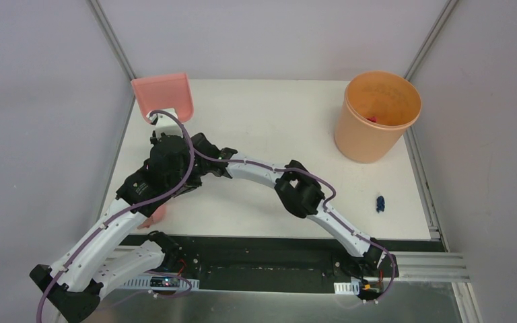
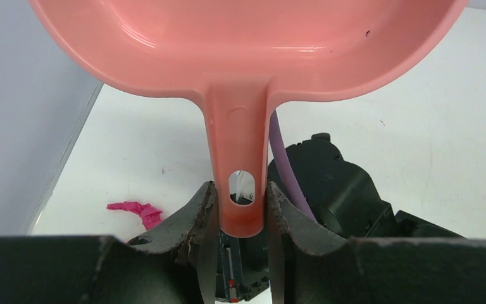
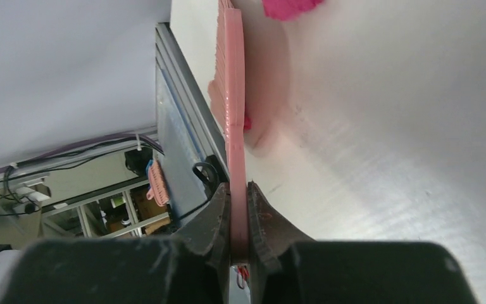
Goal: Sweep away the paper scraps from the table
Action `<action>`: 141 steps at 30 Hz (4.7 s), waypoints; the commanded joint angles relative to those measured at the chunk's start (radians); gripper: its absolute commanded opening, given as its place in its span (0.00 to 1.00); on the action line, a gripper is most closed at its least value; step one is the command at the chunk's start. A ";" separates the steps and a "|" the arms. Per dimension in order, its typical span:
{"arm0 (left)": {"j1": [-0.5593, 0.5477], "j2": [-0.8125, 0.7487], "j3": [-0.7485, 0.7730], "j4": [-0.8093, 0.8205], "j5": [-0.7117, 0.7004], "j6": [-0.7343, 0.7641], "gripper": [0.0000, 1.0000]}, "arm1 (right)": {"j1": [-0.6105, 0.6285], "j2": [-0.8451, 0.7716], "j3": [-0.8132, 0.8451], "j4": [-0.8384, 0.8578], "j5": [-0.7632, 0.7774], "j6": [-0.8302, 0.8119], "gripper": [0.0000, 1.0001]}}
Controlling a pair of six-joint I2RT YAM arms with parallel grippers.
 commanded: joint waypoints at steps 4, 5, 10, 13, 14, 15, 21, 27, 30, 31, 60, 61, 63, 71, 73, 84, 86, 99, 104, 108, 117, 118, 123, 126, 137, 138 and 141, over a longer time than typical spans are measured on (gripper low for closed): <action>0.006 -0.012 -0.022 0.088 0.010 0.046 0.00 | -0.055 -0.243 -0.220 -0.133 0.101 -0.194 0.00; 0.006 -0.010 -0.023 0.093 0.008 0.049 0.00 | -0.072 -0.271 -0.261 -0.145 0.102 -0.215 0.00; 0.006 -0.005 -0.024 0.094 0.008 0.056 0.00 | -0.187 -0.449 -0.544 -0.209 0.143 -0.341 0.00; 0.006 -0.013 -0.025 0.097 -0.001 0.061 0.00 | -0.256 -0.567 -0.680 -0.231 0.179 -0.391 0.00; 0.006 -0.016 -0.027 0.099 -0.009 0.062 0.00 | -0.276 -0.606 -0.714 -0.235 0.191 -0.406 0.00; 0.006 -0.023 -0.027 0.100 -0.015 0.063 0.00 | -0.296 -0.649 -0.741 -0.237 0.196 -0.426 0.00; 0.006 -0.035 -0.032 0.112 -0.022 0.067 0.00 | -0.345 -0.767 -0.748 -0.178 0.003 -0.490 0.00; 0.006 -0.016 -0.030 0.108 -0.010 0.068 0.00 | -0.249 -0.558 -0.483 -0.106 -0.168 -0.369 0.00; 0.006 -0.022 -0.039 0.117 -0.018 0.070 0.00 | -0.203 -0.401 -0.322 -0.034 -0.175 -0.266 0.00; 0.006 -0.021 -0.041 0.120 -0.018 0.072 0.00 | -0.196 -0.363 -0.285 0.008 -0.173 -0.223 0.00; 0.006 0.021 -0.037 0.125 -0.001 0.088 0.00 | -0.171 0.066 0.170 -0.027 0.076 0.182 0.00; 0.006 0.021 -0.039 0.129 -0.003 0.090 0.00 | -0.180 0.042 0.134 -0.029 0.060 0.183 0.00; 0.006 0.024 -0.042 0.133 -0.006 0.091 0.00 | -0.206 -0.022 0.023 -0.043 0.045 0.172 0.00; 0.006 0.038 -0.041 0.135 -0.002 0.089 0.00 | -0.321 -0.416 -0.426 -0.225 0.120 -0.066 0.00; 0.006 0.034 -0.041 0.133 0.004 0.086 0.00 | -0.341 -0.510 -0.501 -0.287 0.131 -0.170 0.00; 0.006 0.033 -0.041 0.131 0.025 0.078 0.00 | -0.348 -0.740 -0.671 -0.012 -0.221 -0.209 0.00; 0.006 0.031 -0.042 0.132 0.047 0.076 0.00 | -0.341 -0.705 -0.649 0.010 -0.230 -0.159 0.00; 0.034 0.078 0.004 0.099 0.184 0.083 0.00 | -0.252 -0.427 -0.500 0.200 -0.256 -0.035 0.00; 0.034 0.055 -0.012 0.118 0.202 0.087 0.00 | -0.186 -0.328 -0.455 0.260 -0.296 0.010 0.00; 0.034 0.053 -0.012 0.110 0.212 0.090 0.00 | -0.155 -0.313 -0.488 0.140 -0.189 -0.058 0.00; 0.031 0.067 -0.030 0.120 0.204 0.104 0.00 | -0.215 -0.604 -0.784 -0.170 0.201 -0.403 0.00; 0.031 0.068 -0.033 0.125 0.199 0.108 0.00 | -0.237 -0.648 -0.825 -0.177 0.236 -0.415 0.00; 0.030 0.104 -0.036 0.128 0.221 0.114 0.00 | -0.353 -0.863 -0.998 -0.230 0.337 -0.545 0.00; 0.029 0.132 -0.030 0.122 0.235 0.115 0.00 | -0.485 -0.936 -1.068 -0.294 0.306 -0.586 0.00; 0.028 0.176 -0.020 0.115 0.298 0.104 0.00 | -0.782 -1.346 -1.077 -0.481 -0.042 -0.877 0.00; 0.028 0.178 -0.020 0.115 0.305 0.102 0.00 | -0.782 -1.383 -1.080 -0.463 -0.075 -0.885 0.00; 0.027 0.187 -0.020 0.112 0.321 0.100 0.00 | -0.791 -1.387 -1.018 -0.461 -0.128 -0.913 0.00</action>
